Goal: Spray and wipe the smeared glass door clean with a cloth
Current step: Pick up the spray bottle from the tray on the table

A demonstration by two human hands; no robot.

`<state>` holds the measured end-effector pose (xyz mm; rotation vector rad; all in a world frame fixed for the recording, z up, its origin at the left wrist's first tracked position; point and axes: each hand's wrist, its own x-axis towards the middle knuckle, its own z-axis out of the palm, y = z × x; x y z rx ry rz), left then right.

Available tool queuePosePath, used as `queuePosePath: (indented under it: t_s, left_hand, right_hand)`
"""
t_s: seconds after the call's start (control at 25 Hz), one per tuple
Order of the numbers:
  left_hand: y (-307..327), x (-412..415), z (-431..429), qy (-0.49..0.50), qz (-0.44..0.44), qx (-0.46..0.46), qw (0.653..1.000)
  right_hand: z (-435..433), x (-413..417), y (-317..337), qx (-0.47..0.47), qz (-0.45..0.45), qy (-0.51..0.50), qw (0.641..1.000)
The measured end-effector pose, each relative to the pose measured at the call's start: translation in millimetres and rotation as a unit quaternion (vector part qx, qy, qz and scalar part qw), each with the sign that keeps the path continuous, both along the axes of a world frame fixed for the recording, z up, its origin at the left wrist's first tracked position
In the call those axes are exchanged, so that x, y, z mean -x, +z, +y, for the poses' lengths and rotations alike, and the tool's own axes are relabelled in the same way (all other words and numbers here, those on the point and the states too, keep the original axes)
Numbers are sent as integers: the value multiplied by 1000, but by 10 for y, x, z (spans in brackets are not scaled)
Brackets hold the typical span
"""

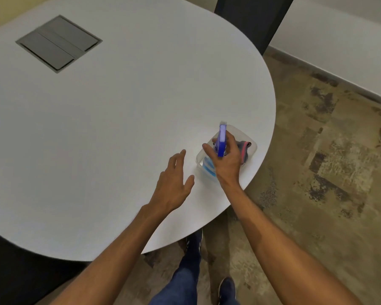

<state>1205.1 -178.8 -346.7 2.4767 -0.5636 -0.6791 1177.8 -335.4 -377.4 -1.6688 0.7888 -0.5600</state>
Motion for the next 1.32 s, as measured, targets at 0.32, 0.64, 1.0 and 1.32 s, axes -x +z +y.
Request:
queuePosePath:
  t_s: [0.32, 0.64, 1.0, 1.32]
  left_hand:
    - [-147, -206, -92, -47, -8, -51, 998]
    - [-41, -302, -168, -102, -50, -69, 991]
    - [303, -85, -567, -177, -81, 4, 981]
    - [672, 924, -954, -333, -112, 83, 933]
  right_hand:
    - [27, -216, -106, -6, -30, -56, 998]
    - [-247, -239, 220, -16, -31, -46, 998]
    - [-611, 516, 858, -53, -70, -124, 988]
    - [-569, 2100, 1192, 3, -108, -243, 964]
